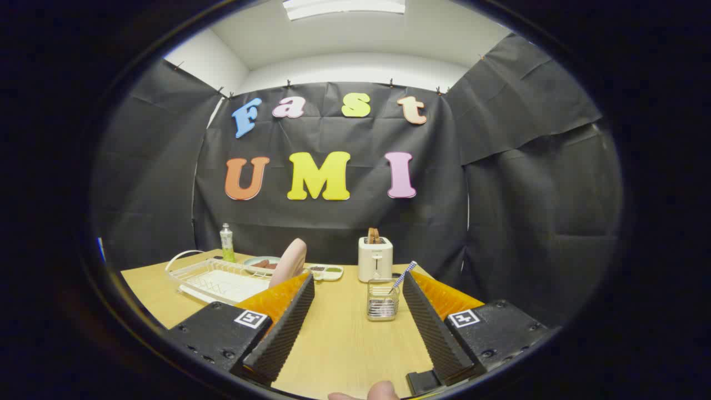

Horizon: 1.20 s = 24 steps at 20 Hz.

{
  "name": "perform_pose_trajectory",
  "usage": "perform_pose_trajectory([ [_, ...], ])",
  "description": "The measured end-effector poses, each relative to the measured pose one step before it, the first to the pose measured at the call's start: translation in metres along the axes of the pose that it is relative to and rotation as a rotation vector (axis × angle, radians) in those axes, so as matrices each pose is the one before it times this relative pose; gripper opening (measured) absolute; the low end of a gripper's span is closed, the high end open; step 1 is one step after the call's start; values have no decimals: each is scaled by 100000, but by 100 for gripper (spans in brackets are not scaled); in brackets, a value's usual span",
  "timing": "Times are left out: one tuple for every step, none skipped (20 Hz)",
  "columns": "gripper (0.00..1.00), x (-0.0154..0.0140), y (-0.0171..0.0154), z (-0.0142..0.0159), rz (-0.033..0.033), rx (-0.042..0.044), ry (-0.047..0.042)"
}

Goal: Take the plate from the dish rack, then take the spoon from the basket and place it into the plate.

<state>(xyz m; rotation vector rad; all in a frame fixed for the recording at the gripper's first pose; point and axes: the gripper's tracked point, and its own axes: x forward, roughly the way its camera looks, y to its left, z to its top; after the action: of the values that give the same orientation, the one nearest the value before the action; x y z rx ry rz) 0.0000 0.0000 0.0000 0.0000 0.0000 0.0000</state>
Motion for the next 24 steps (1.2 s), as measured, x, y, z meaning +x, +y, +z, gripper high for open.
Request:
perform_pose_trajectory([
  [100,93,-126,28,-373,92,8],
  [100,164,-104,-112,-367,150,252],
  [100,70,-71,-44,-416,-102,288],
  [100,-86,-38,6,-281,7,-145],
  [100,88,69,3,-129,-213,141],
  [100,-1,0,-153,50,-224,-9],
  [100,-15,2,61,36,-139,137],
  [100,36,52,13,102,-47,208],
  [100,25,22,-22,105,104,138],
  [100,8,29,10,43,384,-106],
  [100,-27,54,136,74,356,30],
  [100,91,65,-66,141,410,-1],
  [100,68,57,80,-209,229,-59],
  [100,79,-6,-42,25,-126,253],
  [100,141,36,5,-148,178,144],
  [100,122,123,-44,224,70,306],
  [100,98,117,46,209,4,223],
  [100,59,38,-36,43,-174,256],
  [100,-24,108,158,277,-411,378],
  [100,85,112,89,261,-181,27],
  [100,36,38,365,474,24,-83],
  [100,108,151,366,379,362,-170],
  [100,142,218,465,809,301,-106],
  [100,245,310,403,984,70,310],
])
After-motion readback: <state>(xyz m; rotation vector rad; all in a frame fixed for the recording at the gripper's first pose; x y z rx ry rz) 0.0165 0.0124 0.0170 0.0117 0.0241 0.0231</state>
